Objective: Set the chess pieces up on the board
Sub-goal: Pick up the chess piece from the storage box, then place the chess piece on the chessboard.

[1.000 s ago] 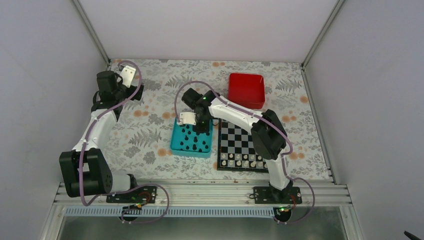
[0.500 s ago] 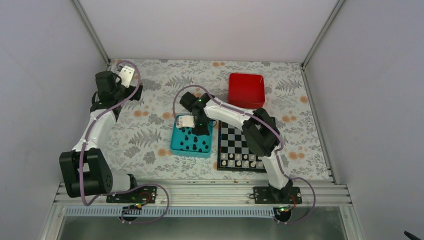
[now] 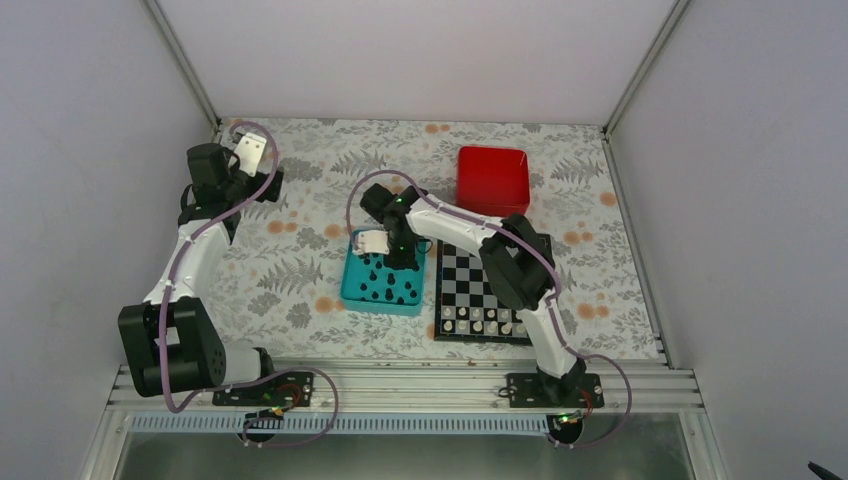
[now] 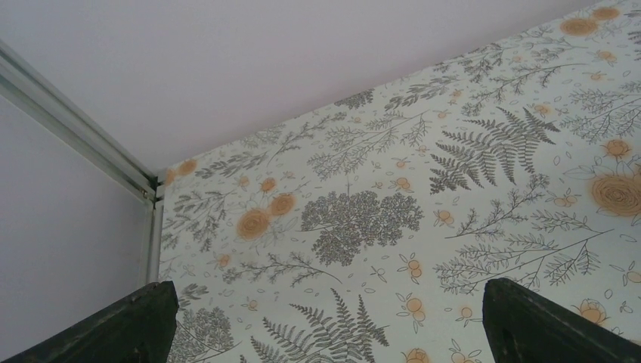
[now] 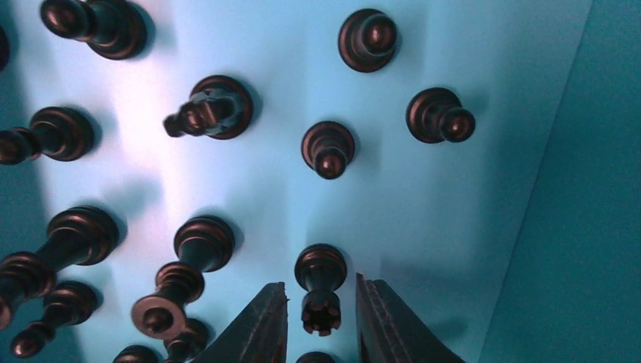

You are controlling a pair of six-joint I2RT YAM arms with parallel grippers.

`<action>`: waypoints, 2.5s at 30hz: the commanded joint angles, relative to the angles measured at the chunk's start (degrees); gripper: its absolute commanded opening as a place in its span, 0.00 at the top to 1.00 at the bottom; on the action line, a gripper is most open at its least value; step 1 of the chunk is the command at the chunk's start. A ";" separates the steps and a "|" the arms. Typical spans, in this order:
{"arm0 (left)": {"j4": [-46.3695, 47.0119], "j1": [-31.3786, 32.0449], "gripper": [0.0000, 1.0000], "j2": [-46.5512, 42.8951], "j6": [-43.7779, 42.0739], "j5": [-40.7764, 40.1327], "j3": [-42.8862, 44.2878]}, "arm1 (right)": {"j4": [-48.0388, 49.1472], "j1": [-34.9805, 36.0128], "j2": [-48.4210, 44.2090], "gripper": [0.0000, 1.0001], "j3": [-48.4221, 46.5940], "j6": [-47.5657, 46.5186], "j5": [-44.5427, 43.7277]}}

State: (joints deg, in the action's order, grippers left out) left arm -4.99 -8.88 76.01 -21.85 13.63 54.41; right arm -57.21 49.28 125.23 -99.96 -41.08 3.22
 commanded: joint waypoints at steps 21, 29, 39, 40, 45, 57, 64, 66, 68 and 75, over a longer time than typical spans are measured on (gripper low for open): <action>0.61 -0.66 0.00 -1.28 0.53 2.20 0.58 | -5.82 -6.32 -9.36 0.96 -7.03 -0.54 1.54; 0.31 -0.76 0.00 -1.87 0.49 2.00 0.87 | -8.71 -25.71 -22.24 0.96 1.16 -2.68 -0.40; 0.60 -0.78 0.00 -1.32 0.57 2.61 1.04 | -5.12 -50.17 -31.40 0.95 18.18 -8.79 2.78; 0.62 -0.78 0.00 -1.31 0.58 2.75 1.05 | -4.35 -50.98 -31.33 0.95 19.71 -8.96 3.10; 0.26 -0.79 0.00 -1.51 0.66 3.03 1.23 | -0.30 -52.68 -30.30 0.94 25.29 -8.61 4.58; -0.10 -1.09 0.00 -2.58 0.49 2.58 0.83 | 5.92 -53.46 -21.97 0.94 27.69 -7.35 4.45; -0.06 -1.30 0.00 -2.36 0.64 2.71 0.91 | 7.41 -54.08 -21.37 0.94 27.98 -7.26 3.72; -0.10 -1.31 0.00 -2.42 0.58 2.71 0.88 | 7.50 -54.22 -21.22 0.94 27.99 -7.31 3.68; -0.11 -1.30 0.00 -2.35 0.58 2.76 0.96 | 7.34 -54.41 -20.90 0.94 28.02 -7.43 3.59; -0.37 -1.40 0.00 -2.13 0.53 2.90 1.04 | 6.05 -54.90 -20.17 0.93 27.72 -7.78 3.28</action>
State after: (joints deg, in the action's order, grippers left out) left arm -5.26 -9.91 74.59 -21.80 15.31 54.43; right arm -50.61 -4.71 104.29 -72.44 -48.38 6.61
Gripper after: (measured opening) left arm 0.999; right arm 0.102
